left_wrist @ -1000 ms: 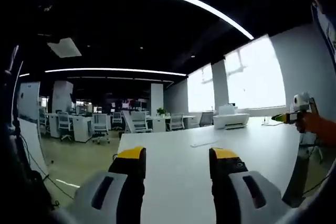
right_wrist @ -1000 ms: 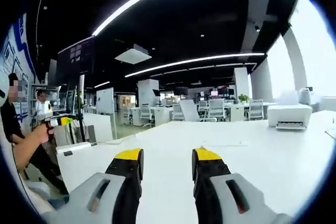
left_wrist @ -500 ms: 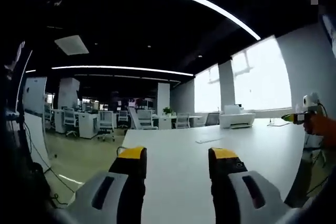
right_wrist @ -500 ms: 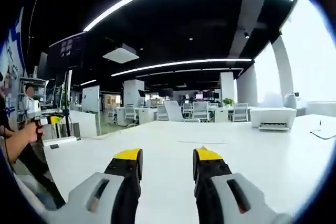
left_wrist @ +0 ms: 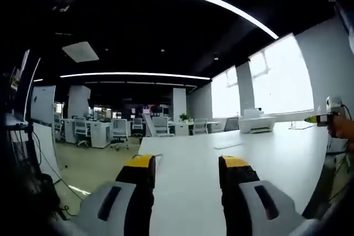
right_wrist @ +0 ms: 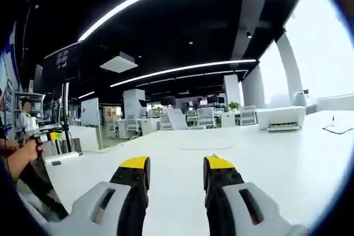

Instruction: Pick up the power strip scattered on the table, fix it on the side mounting bracket of the table, and press the switch

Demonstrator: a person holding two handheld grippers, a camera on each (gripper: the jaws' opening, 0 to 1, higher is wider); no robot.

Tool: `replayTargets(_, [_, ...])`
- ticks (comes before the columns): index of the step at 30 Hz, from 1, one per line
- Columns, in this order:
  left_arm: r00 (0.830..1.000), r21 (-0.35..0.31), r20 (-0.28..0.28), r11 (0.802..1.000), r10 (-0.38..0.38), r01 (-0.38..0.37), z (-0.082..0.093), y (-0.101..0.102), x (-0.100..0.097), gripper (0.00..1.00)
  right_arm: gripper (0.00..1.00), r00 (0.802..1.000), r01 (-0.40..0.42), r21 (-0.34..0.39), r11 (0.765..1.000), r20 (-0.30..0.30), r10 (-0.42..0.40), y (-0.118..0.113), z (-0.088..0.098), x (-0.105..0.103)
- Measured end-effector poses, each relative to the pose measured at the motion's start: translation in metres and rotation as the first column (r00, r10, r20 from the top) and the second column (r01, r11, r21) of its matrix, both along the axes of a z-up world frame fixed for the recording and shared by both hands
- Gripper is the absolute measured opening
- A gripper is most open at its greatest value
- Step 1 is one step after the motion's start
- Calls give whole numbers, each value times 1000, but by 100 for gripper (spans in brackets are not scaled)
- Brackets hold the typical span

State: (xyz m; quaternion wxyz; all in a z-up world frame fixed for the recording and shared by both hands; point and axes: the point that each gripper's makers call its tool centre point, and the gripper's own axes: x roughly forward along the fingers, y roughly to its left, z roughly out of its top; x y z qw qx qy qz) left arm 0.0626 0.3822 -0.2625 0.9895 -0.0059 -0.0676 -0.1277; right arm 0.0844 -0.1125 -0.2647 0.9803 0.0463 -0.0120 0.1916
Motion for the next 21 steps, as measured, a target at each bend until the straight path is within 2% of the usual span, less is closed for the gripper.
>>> replayTargets(12, [1000, -18, -7, 1000, 4, -4, -3, 0, 2, 51, 34, 1000, 8, -8, 1000, 5, -8, -1, 0, 2])
replayTargets(21, [1000, -4, -21, 1000, 2, -2, -2, -6, 1, 50, 34, 1000, 14, 17, 1000, -3, -14, -10, -9, 2])
